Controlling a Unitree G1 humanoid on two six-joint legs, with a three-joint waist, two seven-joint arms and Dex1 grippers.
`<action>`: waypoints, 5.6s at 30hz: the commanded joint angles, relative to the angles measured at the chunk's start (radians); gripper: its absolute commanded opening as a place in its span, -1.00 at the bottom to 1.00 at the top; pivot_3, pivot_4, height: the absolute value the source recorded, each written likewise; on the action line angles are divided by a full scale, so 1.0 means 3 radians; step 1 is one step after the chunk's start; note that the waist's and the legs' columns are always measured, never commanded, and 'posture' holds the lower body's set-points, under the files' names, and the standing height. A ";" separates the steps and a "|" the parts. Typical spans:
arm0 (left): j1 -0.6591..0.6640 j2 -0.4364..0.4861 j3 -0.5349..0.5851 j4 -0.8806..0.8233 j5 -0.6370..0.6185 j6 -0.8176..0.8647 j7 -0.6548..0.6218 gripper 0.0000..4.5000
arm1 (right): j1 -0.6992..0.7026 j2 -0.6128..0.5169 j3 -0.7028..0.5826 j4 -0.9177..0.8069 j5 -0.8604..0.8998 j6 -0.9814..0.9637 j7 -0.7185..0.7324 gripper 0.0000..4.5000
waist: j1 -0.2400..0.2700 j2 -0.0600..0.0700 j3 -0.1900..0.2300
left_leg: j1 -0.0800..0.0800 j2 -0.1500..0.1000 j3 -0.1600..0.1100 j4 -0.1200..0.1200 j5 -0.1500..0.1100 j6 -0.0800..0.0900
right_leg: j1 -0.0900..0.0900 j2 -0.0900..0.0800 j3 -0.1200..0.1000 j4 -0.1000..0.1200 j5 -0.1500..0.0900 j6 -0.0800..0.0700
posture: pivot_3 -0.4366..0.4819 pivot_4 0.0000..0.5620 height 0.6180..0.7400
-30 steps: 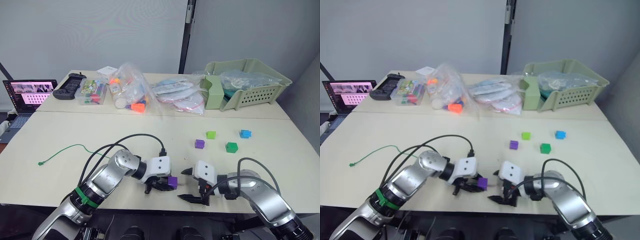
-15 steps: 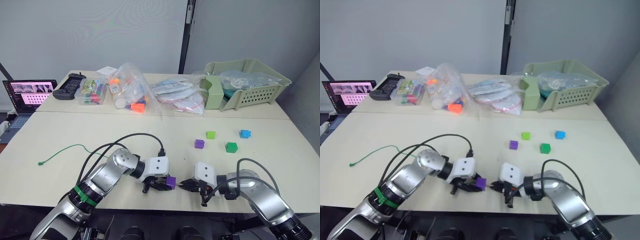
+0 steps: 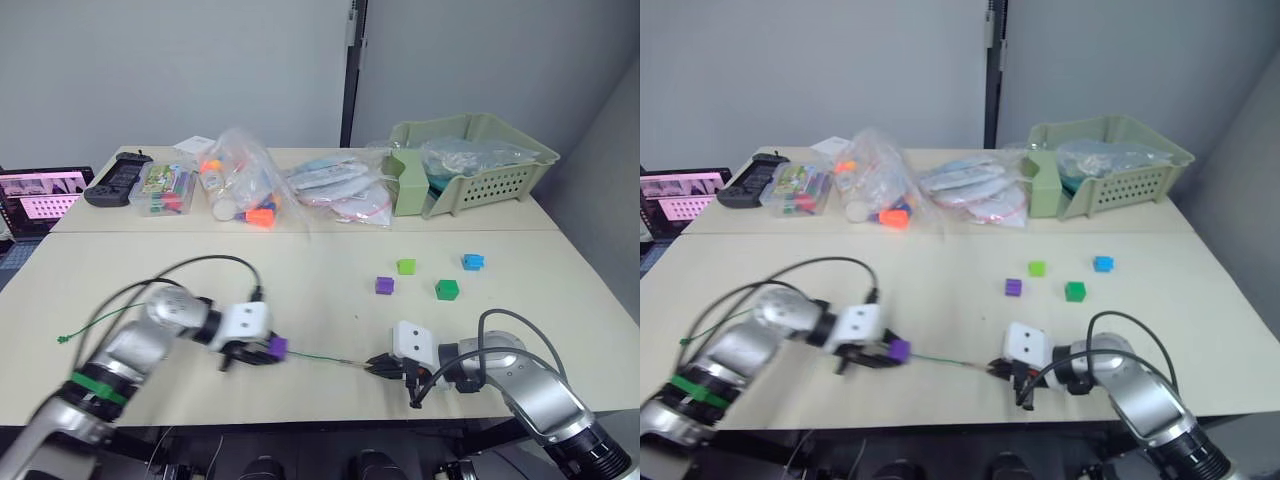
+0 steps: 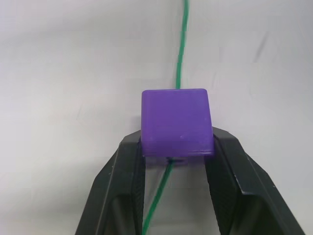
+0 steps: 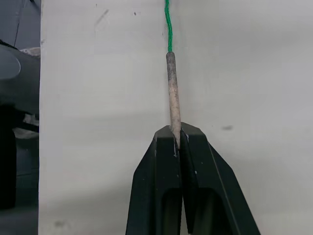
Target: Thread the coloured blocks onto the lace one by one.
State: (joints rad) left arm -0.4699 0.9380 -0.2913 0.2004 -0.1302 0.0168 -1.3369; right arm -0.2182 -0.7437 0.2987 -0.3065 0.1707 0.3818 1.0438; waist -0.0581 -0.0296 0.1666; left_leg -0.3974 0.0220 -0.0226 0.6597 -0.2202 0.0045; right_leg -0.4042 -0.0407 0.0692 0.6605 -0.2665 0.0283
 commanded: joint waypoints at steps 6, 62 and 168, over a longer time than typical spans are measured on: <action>-0.0088 0.0578 0.0409 0.1578 0.0240 -0.0992 -0.0206 -0.46 | -0.0010 -0.0039 -0.0081 -0.0010 0.0007 -0.0146 0.0039 -1.00 | 0.0018 0.0001 0.0000 | -0.0002 -0.0001 0.0004 -0.0001 0.0000 0.0000 | -0.0004 -0.0002 -0.0002 0.0007 -0.0008 -0.0002 | -0.05 -0.47 1.00; 0.0003 -0.1207 -0.0276 -0.1170 -0.0061 0.1243 0.0615 -0.98 | -0.0342 0.0317 0.0274 0.0029 -0.0153 0.0090 -0.0073 -1.00 | 0.0146 -0.0011 0.0006 | -0.0023 -0.0017 -0.0006 0.0014 0.0000 0.0000 | -0.0008 -0.0014 -0.0003 0.0008 -0.0006 0.0002 | -0.05 -0.47 1.00; -0.0048 -0.1064 -0.0206 -0.1534 -0.0166 0.1690 0.0713 -1.00 | 0.0376 0.2727 -0.0809 -0.2429 0.0752 0.4109 -0.4339 -0.47 | 0.0062 0.0018 0.0003 | -0.0053 -0.0020 -0.0015 0.0001 0.0003 -0.0005 | -0.0043 -0.0020 0.0003 0.0007 -0.0006 0.0006 | -0.05 -0.47 1.00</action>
State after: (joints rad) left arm -0.4660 0.6131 -0.3714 -0.2191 -0.1610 0.5135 -1.1231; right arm -0.1084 0.0663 0.0369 -1.0108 0.4074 1.6073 -0.2561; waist -0.0394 -0.0241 0.1674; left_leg -0.4151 0.0162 -0.0271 0.6601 -0.2192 0.0029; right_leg -0.4196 -0.0465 0.0706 0.6634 -0.2683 0.0302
